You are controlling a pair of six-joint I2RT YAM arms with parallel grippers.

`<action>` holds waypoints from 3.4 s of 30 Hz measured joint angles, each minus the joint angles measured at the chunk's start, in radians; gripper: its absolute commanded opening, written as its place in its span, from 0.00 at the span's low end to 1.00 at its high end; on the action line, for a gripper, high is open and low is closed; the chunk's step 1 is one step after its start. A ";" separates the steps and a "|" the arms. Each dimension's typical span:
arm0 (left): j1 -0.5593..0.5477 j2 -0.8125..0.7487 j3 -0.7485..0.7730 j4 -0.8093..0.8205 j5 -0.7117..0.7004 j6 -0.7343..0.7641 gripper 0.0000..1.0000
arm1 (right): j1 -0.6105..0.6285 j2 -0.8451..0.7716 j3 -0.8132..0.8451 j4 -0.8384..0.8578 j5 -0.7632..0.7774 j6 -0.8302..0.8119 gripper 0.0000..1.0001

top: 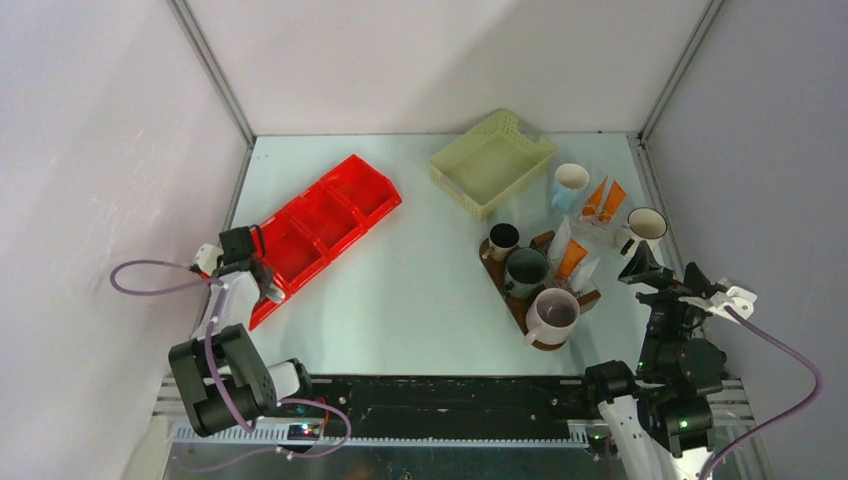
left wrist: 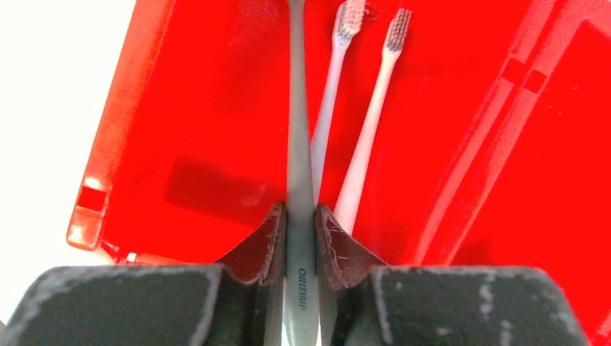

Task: Prepare toiletry sets of a toothbrush and toothpaste on the tray
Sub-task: Pick up the toothbrush from the storage box, then place the toothbrush in the cup.

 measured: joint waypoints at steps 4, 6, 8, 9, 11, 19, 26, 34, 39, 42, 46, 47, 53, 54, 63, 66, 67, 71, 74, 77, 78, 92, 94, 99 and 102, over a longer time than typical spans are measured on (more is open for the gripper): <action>0.000 -0.051 0.000 -0.019 0.002 0.008 0.01 | 0.003 -0.007 -0.008 0.006 0.000 -0.003 0.98; 0.000 -0.092 0.001 -0.034 -0.001 0.019 0.01 | 0.004 -0.011 -0.012 0.011 0.001 -0.003 0.98; 0.000 -0.124 0.005 -0.048 -0.004 0.031 0.00 | 0.005 -0.013 -0.014 0.016 0.003 -0.005 0.98; 0.000 -0.141 0.006 -0.053 -0.008 0.036 0.00 | 0.006 -0.013 -0.016 0.019 0.003 -0.006 0.98; 0.000 -0.166 0.012 -0.063 -0.010 0.047 0.00 | 0.009 -0.013 -0.017 0.022 0.003 -0.009 0.97; -0.018 -0.325 0.046 -0.077 0.005 0.149 0.00 | 0.022 -0.013 -0.020 0.037 -0.009 -0.018 0.97; -0.223 -0.543 0.064 0.041 0.020 0.311 0.00 | 0.024 0.001 -0.018 0.039 -0.098 -0.029 0.96; -0.451 -0.629 0.057 0.272 0.189 0.504 0.00 | 0.025 0.145 0.060 -0.003 -0.325 -0.054 0.95; -0.543 -0.618 0.025 0.398 0.361 0.583 0.00 | 0.025 0.246 0.146 -0.055 -0.490 -0.070 0.95; -0.600 -0.594 0.015 0.473 0.481 0.624 0.00 | 0.025 0.301 0.194 -0.074 -0.604 -0.074 0.95; -0.707 -0.560 0.013 0.552 0.577 0.681 0.00 | 0.025 0.382 0.248 -0.084 -0.771 -0.073 0.92; -0.742 -0.553 0.008 0.576 0.596 0.696 0.00 | 0.025 0.404 0.257 -0.084 -0.826 -0.071 0.91; -0.869 -0.517 -0.003 0.694 0.674 0.740 0.00 | 0.032 0.500 0.259 -0.036 -1.040 -0.015 0.87; -0.900 -0.503 -0.003 0.723 0.694 0.747 0.00 | 0.034 0.513 0.259 -0.022 -1.061 -0.002 0.87; -1.073 -0.380 -0.003 0.908 0.780 0.767 0.00 | 0.192 0.642 0.259 0.156 -1.165 0.084 0.80; -1.127 -0.325 -0.003 0.967 0.792 0.767 0.00 | 0.274 0.681 0.259 0.230 -1.138 0.098 0.75; -1.139 -0.312 -0.003 0.982 0.795 0.767 0.00 | 0.291 0.691 0.259 0.254 -1.129 0.103 0.73; -1.185 -0.270 -0.003 1.043 0.795 0.769 0.00 | 0.363 0.740 0.259 0.349 -1.074 0.134 0.67; -1.207 -0.253 -0.003 1.081 0.795 0.771 0.00 | 0.396 0.762 0.259 0.403 -1.033 0.153 0.64; -1.222 -0.240 -0.003 1.114 0.794 0.777 0.00 | 0.429 0.780 0.259 0.459 -0.988 0.177 0.61; -1.226 -0.237 -0.003 1.123 0.794 0.778 0.00 | 0.439 0.782 0.259 0.478 -0.975 0.183 0.58; -1.241 -0.219 -0.015 1.182 0.737 0.802 0.29 | 0.477 0.787 0.253 0.594 -0.947 0.210 0.00; -1.242 -0.219 -0.018 1.179 0.724 0.808 0.44 | 0.478 0.787 0.250 0.590 -0.948 0.195 0.00; -1.242 -0.236 -0.037 1.149 0.634 0.820 0.75 | 0.477 0.780 0.247 0.568 -0.919 0.107 0.00; -1.242 -0.271 -0.047 1.076 0.557 0.836 0.91 | 0.477 0.776 0.247 0.542 -0.872 0.029 0.00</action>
